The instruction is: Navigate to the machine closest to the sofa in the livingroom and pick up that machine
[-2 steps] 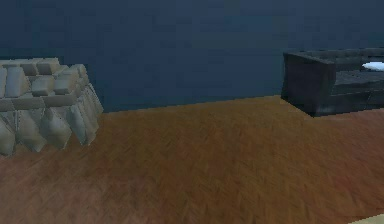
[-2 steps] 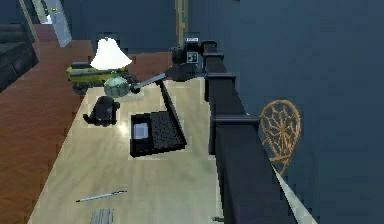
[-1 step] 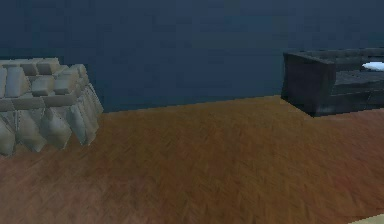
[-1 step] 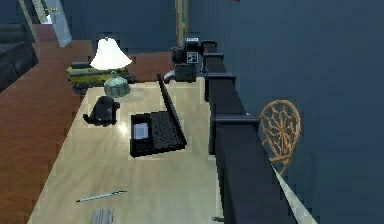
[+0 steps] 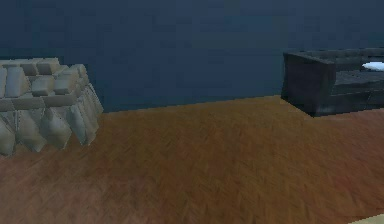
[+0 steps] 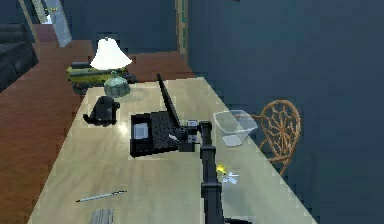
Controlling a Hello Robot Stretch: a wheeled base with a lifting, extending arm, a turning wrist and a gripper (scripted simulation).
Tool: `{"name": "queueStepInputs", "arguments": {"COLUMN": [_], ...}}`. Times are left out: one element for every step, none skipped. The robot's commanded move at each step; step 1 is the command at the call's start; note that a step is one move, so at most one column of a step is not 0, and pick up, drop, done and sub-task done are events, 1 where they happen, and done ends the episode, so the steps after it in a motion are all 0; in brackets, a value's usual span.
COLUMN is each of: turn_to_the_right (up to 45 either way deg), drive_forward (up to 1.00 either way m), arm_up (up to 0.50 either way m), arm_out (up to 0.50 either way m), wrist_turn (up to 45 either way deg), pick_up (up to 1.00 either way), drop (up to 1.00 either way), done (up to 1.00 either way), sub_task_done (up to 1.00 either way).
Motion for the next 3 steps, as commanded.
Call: {"name": "queueStepInputs", "arguments": {"turn_to_the_right": [0.0,0.0,0.0], "drive_forward": [0.00,0.00,0.00], "arm_up": [0.00,0.10,0.00], "arm_out": [0.00,0.00,0.00], "wrist_turn": [0.0,0.0,0.0], "pick_up": [1.00,0.00,0.00], "drop": [0.00,0.00,0.00], "done": [0.00,0.00,1.00], "sub_task_done": [0.00,0.00,0.00]}}
